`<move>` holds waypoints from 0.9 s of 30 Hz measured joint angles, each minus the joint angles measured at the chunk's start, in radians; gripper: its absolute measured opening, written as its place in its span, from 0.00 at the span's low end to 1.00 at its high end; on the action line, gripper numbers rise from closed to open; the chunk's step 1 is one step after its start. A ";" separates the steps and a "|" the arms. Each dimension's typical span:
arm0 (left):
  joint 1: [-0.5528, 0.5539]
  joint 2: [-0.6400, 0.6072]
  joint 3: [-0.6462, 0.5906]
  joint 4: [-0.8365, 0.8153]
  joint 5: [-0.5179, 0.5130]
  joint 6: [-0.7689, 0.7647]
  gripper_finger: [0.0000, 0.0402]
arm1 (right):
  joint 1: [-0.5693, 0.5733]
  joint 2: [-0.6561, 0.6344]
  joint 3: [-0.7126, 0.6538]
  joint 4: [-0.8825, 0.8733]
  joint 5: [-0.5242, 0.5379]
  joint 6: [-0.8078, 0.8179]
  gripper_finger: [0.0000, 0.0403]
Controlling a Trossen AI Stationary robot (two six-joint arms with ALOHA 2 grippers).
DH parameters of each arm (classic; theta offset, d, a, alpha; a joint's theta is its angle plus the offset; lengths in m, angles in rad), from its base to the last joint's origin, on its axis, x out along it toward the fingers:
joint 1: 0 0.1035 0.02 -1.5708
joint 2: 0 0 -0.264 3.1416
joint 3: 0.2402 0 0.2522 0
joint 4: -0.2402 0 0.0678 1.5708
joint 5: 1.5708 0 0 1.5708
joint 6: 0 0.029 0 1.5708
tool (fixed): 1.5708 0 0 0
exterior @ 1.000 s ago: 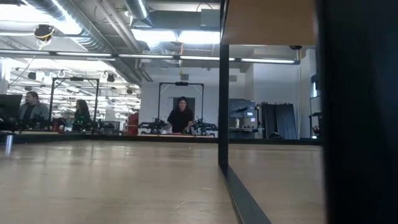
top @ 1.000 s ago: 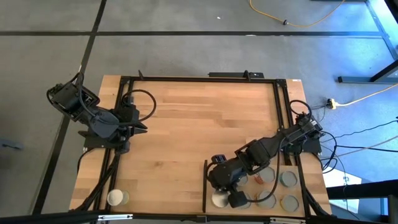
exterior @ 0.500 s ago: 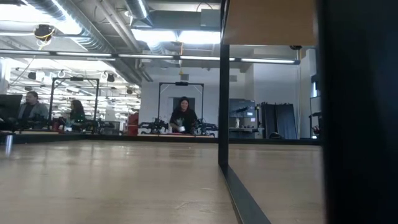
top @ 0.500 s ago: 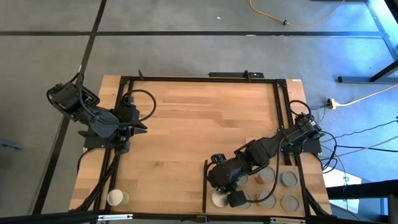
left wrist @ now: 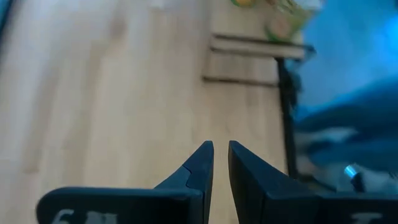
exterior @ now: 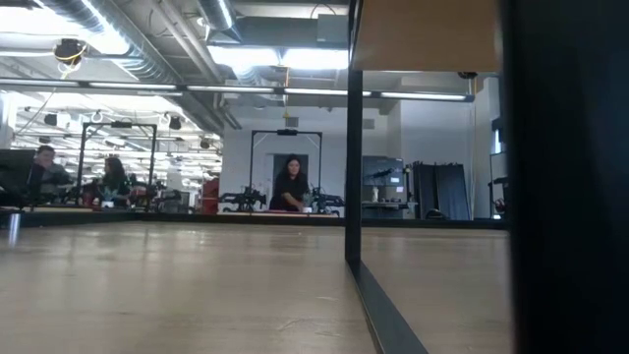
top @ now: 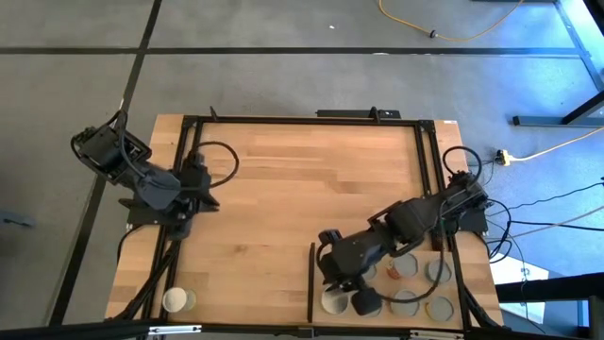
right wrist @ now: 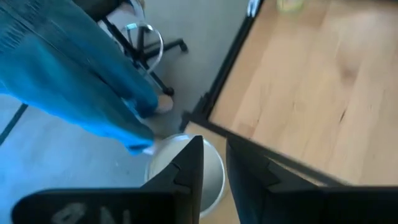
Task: Pick and place cans onto a shelf
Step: Put the canned carrots on the shelf
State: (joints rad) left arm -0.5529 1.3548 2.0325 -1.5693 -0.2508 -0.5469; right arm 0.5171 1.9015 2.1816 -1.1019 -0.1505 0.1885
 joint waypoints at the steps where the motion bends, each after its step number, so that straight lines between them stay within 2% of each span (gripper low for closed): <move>1: 0.000 -0.001 -0.011 0.000 0.036 0.000 0.11 | 0.000 0.000 0.021 -0.001 0.000 -0.011 0.18; 8: -0.060 -0.056 -0.186 -0.001 0.215 -0.056 0.11 | -0.003 -0.003 0.164 -0.021 0.000 -0.076 0.17; 12: -0.127 -0.153 -0.339 -0.001 0.202 -0.174 0.11 | -0.011 -0.023 0.170 0.018 0.015 -0.114 0.17; 16: -0.208 -0.300 -0.491 0.003 0.137 -0.397 0.11 | -0.017 -0.023 0.174 0.011 0.075 -0.119 0.17; 19: -0.284 -0.389 -0.618 0.051 0.132 -0.542 0.11 | -0.025 -0.023 0.173 0.003 0.089 -0.116 0.17; 23: -0.376 -0.451 -0.795 0.140 0.184 -0.663 0.11 | -0.038 -0.023 0.173 0.003 0.089 -0.087 0.17; 27: -0.455 -0.447 -0.948 0.304 0.274 -0.718 0.11 | -0.044 -0.023 0.173 0.003 0.089 -0.066 0.17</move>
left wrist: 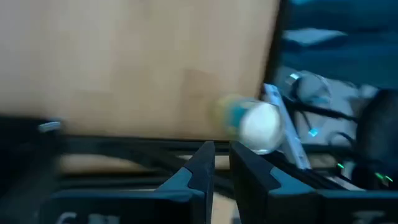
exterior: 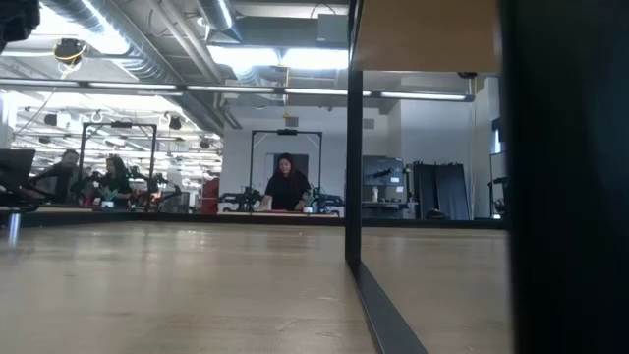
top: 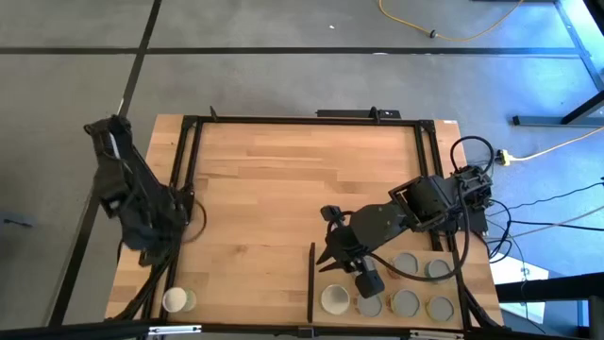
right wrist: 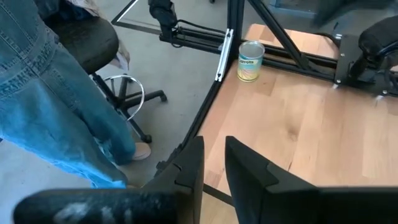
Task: Pick and place cans onto a shelf
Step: Put the canned carrots on the shelf
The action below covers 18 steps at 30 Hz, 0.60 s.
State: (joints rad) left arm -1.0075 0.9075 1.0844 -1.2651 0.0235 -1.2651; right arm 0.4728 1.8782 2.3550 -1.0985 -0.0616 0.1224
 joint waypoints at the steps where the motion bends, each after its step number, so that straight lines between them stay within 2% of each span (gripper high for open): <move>1: -0.018 0.006 -0.031 0.058 0.014 -0.001 0.11 | -0.002 0.000 0.000 0.000 0.000 0.000 0.17; 5: -0.088 0.049 -0.124 0.238 0.015 0.021 0.11 | -0.007 0.000 0.000 0.000 0.007 0.003 0.17; 9: -0.155 0.114 -0.192 0.323 -0.025 0.018 0.11 | -0.006 0.000 0.000 0.000 0.035 -0.021 0.17; 18: -0.217 0.263 -0.205 0.421 -0.038 -0.002 0.11 | -0.008 0.001 -0.001 0.000 0.044 -0.053 0.17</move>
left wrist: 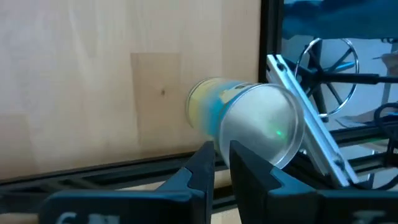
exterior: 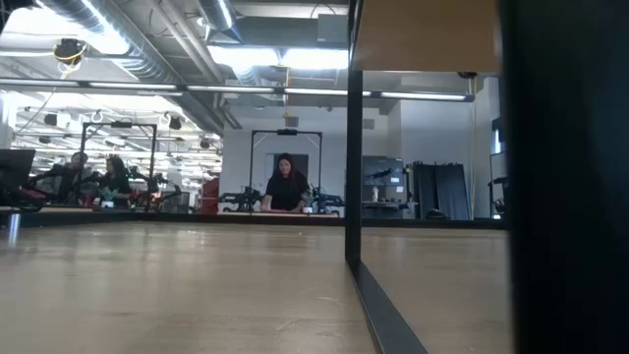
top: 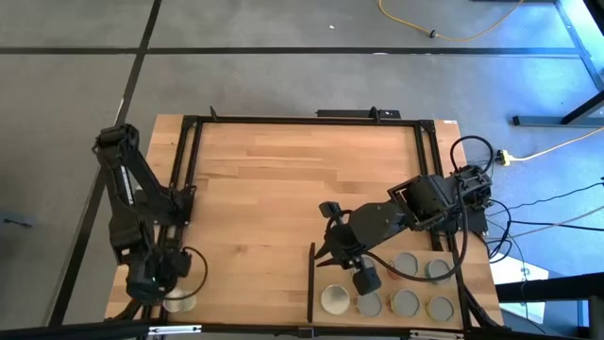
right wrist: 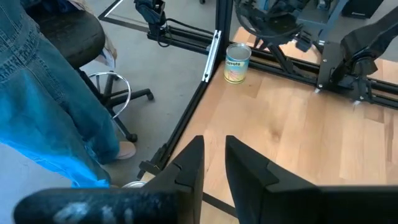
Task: Pick and place cans onto a shelf
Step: Put the canned carrots on the shelf
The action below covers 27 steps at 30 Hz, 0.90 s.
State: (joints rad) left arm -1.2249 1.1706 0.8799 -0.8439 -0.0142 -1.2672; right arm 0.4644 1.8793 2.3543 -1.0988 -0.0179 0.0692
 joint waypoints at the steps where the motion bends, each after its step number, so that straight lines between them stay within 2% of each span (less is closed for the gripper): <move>1: -0.003 0.008 0.000 0.012 -0.002 -0.003 0.11 | 0.000 0.000 0.000 0.000 0.001 0.000 0.17; 6: -0.014 0.048 0.000 0.033 -0.031 -0.014 0.11 | -0.002 0.000 0.000 0.000 0.001 0.000 0.17; 27: -0.015 0.102 0.001 0.026 -0.025 -0.009 0.11 | -0.005 0.000 0.000 -0.001 0.000 0.005 0.17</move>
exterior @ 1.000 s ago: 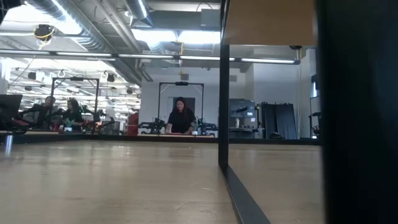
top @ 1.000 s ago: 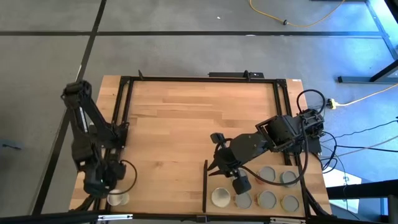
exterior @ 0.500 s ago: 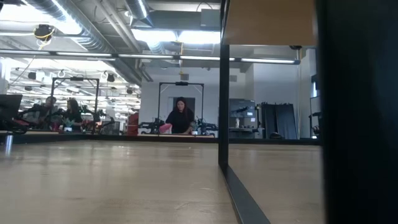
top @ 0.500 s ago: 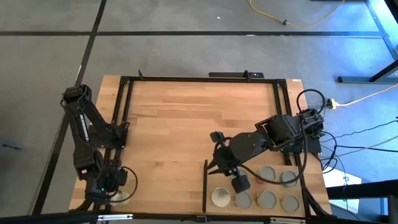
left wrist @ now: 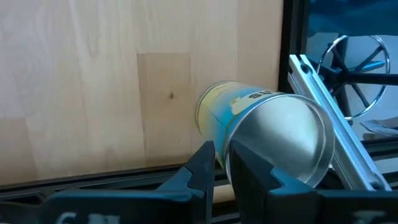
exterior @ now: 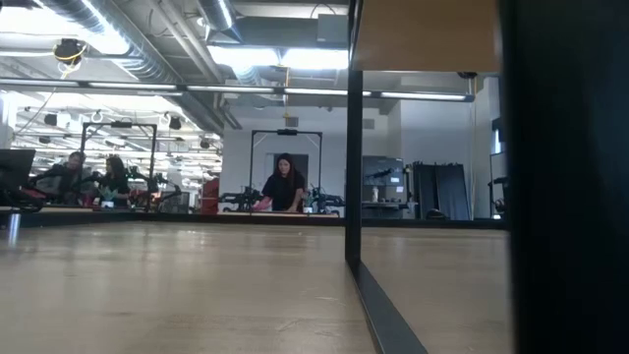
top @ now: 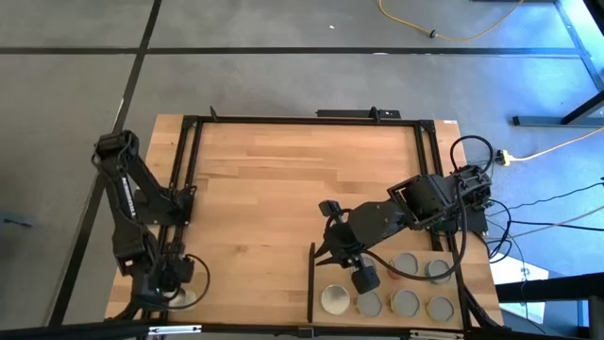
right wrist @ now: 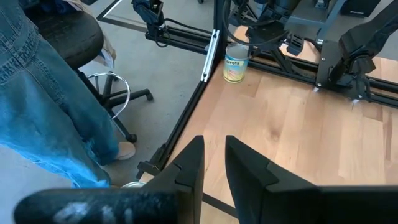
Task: Pick and place cans onto a shelf
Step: Put the canned carrots on the shelf
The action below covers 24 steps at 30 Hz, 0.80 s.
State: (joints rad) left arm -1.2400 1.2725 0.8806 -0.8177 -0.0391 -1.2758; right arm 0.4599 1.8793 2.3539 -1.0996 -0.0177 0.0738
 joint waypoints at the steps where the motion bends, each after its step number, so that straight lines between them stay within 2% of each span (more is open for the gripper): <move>1: 0.000 0.005 0.000 0.000 0.000 0.000 0.11 | 0.000 0.000 0.000 0.000 0.000 0.000 0.17; 15: 0.001 0.045 0.003 0.029 -0.003 -0.007 0.10 | 0.000 0.000 0.000 0.000 0.000 0.000 0.17; 21: 0.013 0.044 0.003 0.018 0.003 -0.082 0.02 | 0.000 0.000 0.000 0.000 0.000 0.000 0.17; 24: 0.030 0.041 0.002 0.016 0.007 -0.110 0.01 | 0.000 0.000 0.000 0.000 0.000 0.000 0.17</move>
State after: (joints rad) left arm -1.2104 1.3133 0.8829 -0.8021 -0.0319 -1.3861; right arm 0.4599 1.8793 2.3539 -1.1000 -0.0181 0.0734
